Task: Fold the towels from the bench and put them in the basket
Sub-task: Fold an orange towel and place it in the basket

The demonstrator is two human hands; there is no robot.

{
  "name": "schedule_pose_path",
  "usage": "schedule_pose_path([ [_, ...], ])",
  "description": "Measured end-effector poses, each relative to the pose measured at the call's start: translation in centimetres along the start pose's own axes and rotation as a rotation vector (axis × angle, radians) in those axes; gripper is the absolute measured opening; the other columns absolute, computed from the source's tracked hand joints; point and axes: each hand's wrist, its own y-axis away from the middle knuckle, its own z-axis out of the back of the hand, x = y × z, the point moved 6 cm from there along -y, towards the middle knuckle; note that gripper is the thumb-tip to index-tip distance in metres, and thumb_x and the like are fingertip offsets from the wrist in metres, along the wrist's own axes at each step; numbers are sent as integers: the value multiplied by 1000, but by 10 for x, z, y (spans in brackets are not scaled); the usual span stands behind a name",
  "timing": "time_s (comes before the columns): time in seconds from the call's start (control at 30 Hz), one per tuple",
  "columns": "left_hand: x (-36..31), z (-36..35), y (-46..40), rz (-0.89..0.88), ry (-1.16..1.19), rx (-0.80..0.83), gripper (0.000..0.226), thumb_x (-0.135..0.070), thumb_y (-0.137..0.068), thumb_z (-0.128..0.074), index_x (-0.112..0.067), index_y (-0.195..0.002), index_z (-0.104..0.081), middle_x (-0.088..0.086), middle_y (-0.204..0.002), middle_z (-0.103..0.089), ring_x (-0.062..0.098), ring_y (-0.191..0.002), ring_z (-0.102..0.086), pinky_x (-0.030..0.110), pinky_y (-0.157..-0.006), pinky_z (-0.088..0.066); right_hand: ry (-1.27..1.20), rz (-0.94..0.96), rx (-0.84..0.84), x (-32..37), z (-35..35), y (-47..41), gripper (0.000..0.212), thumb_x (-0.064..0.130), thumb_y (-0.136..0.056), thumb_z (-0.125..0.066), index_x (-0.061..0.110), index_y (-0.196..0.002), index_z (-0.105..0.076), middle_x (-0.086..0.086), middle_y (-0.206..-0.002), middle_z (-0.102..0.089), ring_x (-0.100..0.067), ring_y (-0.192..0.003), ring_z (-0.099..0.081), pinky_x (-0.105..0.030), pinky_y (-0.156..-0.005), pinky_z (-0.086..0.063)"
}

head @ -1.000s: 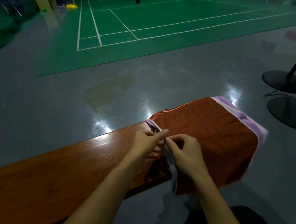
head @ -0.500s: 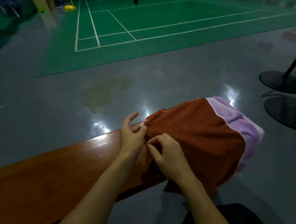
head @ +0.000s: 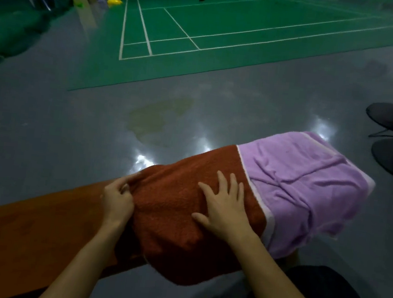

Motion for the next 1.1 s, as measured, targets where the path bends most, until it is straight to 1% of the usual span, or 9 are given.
schedule_pose_path([
  [0.07, 20, 31, 0, 29, -45, -24, 50, 12, -95, -49, -22, -106, -83, 2, -118, -77, 18, -104, -71, 33, -95, -55, 14, 82, 37, 26, -11, -4, 86, 73, -91, -55, 40, -163, -19, -19, -173, 2, -50, -157, 10, -66, -125, 2],
  [0.17, 55, 79, -4, 112, -89, -67, 48, 10, -92, -53, -26, -92, -84, 1, -108, -79, 11, -81, -69, 29, -75, -53, 5, 167, 131, 69, -31, -7, 88, 80, -92, -43, 41, -165, -11, -17, -174, 6, -48, -157, 13, -66, -125, 6],
  [0.37, 111, 160, -2, 136, -157, -167, 34, 0, -95, -62, -29, -87, -78, 2, -95, -79, 21, -72, -69, 25, -62, -48, 44, 261, 162, 150, -55, -3, 94, 87, -91, -30, 38, -166, -3, -18, -174, 11, -49, -156, 18, -71, -122, 9],
  [0.53, 114, 180, -6, 78, -226, -211, 25, -1, -95, -63, -9, -112, -78, 12, -108, -77, 27, -100, -70, 39, -91, -52, 54, 271, 151, 178, -61, -5, 92, 89, -91, -20, 39, -166, 0, -15, -174, 9, -44, -158, 15, -66, -125, 5],
  [0.63, 112, 180, -5, 25, -357, -200, 29, -6, -94, -65, -5, -122, -72, 18, -121, -70, 35, -111, -66, 48, -98, -53, 49, 256, 82, 185, -46, -11, 86, 87, -92, -22, 36, -161, -26, -14, -172, -15, -40, -157, -13, -61, -123, -20],
  [0.7, 108, 170, 3, -25, -528, -177, 41, -16, -92, -70, -5, -132, -65, 20, -140, -57, 41, -126, -56, 53, -104, -49, 37, 189, -22, 182, -35, -22, 78, 81, -95, -25, 31, -153, -41, -12, -168, -28, -38, -154, -23, -60, -121, -27],
  [0.8, 98, 136, 22, -164, -730, -44, 61, -43, -95, -67, -13, -147, -56, 23, -161, -40, 43, -148, -37, 56, -119, -35, 79, 194, 6, 181, -48, -32, 81, 81, -96, -22, 34, -162, -25, -10, -174, -12, -41, -160, -3, -67, -126, -7],
  [0.93, 108, 111, 28, -137, -867, 174, 77, -68, -100, -13, -30, -167, -18, 11, -175, -8, 34, -162, -4, 52, -130, -4, 46, 178, 0, 184, -65, -33, 81, 82, -96, -13, 41, -166, -10, -5, -176, -2, -35, -161, 9, -64, -127, 3],
  [1.1, 111, 120, 14, -194, -888, 201, 77, -72, -99, -9, -37, -166, -20, 6, -175, -12, 27, -162, -7, 48, -131, -7, 26, 137, 17, 173, -63, -36, 77, 82, -96, -10, 47, -165, -6, -1, -176, 0, -29, -161, 11, -60, -128, 3],
])
